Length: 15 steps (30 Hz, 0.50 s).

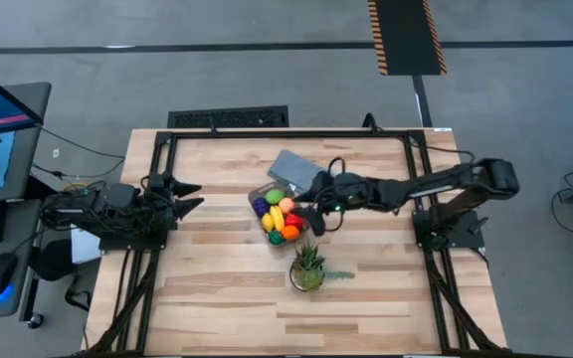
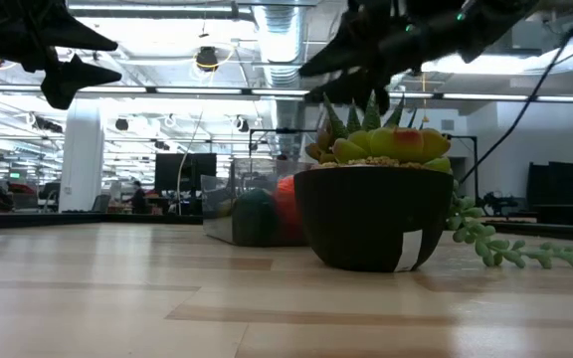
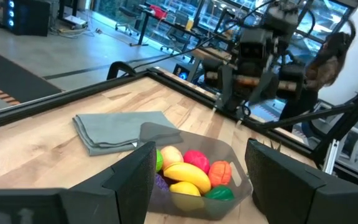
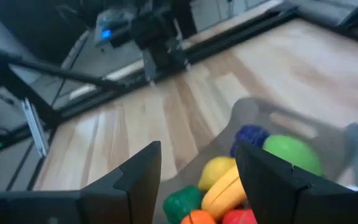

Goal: Pick and placing Produce into tupperware
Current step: Return to Home Position

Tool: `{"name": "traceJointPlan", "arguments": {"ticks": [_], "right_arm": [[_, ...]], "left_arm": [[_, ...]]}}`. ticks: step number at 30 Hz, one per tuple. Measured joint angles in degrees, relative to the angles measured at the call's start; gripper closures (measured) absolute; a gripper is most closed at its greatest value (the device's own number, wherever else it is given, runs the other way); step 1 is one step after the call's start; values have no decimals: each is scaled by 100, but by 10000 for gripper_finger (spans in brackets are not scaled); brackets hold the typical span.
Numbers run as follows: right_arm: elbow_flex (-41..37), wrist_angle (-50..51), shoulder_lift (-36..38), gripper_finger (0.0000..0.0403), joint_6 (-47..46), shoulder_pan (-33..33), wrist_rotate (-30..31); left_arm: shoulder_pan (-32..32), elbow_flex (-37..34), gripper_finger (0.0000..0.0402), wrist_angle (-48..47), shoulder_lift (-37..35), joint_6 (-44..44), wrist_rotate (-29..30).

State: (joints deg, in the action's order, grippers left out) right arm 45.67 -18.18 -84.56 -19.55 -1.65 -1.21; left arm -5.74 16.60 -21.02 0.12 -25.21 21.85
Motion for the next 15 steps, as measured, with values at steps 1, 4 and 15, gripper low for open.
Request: {"name": "traceJointPlan", "arguments": {"ticks": [1, 4, 15], "right_arm": [[0, 128, 160, 172, -16, -31, 24], [0, 677, 674, 172, -146, -138, 46], [0, 2393, 2273, 172, -394, -300, 19]], "left_arm": [[0, 0, 168, -4, 0, -11, 0], [0, 0, 168, -5, 0, -182, -1], [0, 0, 168, -258, 0, -747, -12]]}}
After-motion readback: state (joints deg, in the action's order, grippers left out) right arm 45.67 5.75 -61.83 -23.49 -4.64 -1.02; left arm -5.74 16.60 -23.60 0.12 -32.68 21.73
